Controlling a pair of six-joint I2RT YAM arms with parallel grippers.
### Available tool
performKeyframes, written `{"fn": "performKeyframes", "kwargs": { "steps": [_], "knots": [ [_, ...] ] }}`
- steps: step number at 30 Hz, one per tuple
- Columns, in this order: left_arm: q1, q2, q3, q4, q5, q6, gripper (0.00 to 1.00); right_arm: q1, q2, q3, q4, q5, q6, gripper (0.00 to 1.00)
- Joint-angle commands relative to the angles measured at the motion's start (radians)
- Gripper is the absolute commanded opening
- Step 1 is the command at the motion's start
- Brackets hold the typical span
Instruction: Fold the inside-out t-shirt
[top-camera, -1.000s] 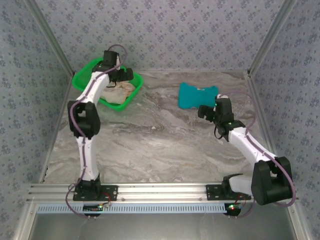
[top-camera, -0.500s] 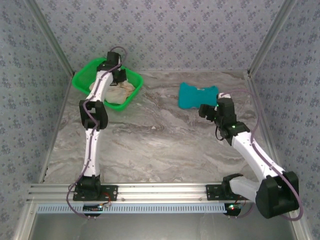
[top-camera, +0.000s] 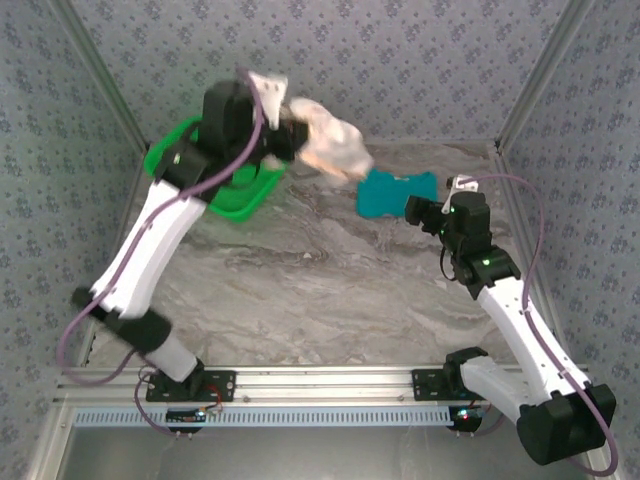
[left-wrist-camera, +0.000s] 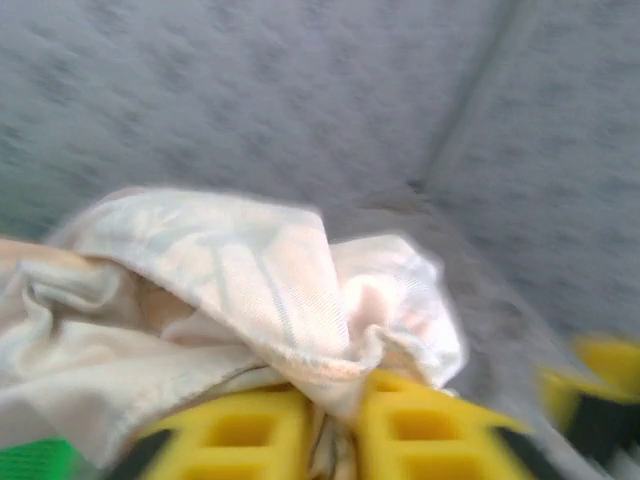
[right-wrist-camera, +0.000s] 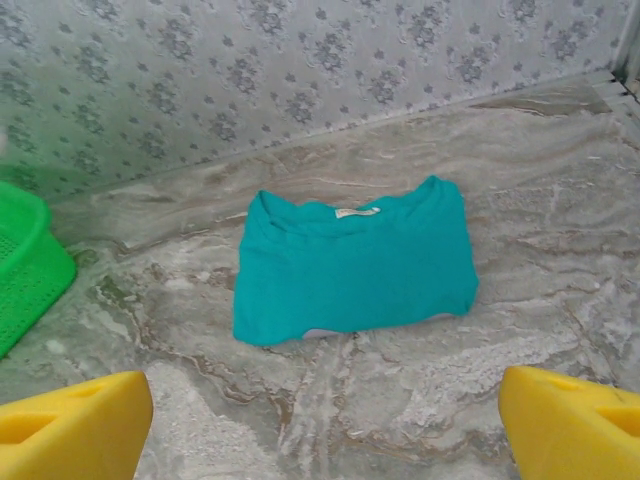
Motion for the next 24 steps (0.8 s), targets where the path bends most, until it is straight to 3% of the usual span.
{"fn": "performKeyframes", "kwargs": {
  "steps": [1,4,9,12,17,23,24],
  "knots": [
    [-0.022,-0.073,-0.411,0.183,0.035,-0.097,0.86,0.017,0.008,0.008,-0.050,-0.047,-0.023,0.92],
    [-0.012,-0.171,-0.666,0.264,0.024,-0.166,0.88,0.031,0.035,-0.016,-0.087,-0.075,-0.032,0.93],
    [0.044,-0.176,-0.828,0.239,0.047,-0.173,0.89,0.059,0.104,-0.039,-0.200,-0.132,-0.045,0.94],
    [0.074,-0.109,-0.836,0.203,0.084,-0.166,0.87,0.069,0.174,-0.036,-0.281,-0.137,-0.014,0.94],
    [0.083,-0.001,-0.811,0.263,0.248,-0.167,0.80,0.082,0.330,0.004,-0.384,-0.165,0.053,0.91],
    [0.060,0.125,-0.750,0.332,0.333,-0.167,0.83,0.123,0.515,0.043,-0.311,-0.190,0.095,0.76],
    [0.051,0.161,-0.724,0.341,0.333,-0.172,0.84,0.133,0.532,0.039,-0.287,-0.204,0.099,0.67]
  ]
}}
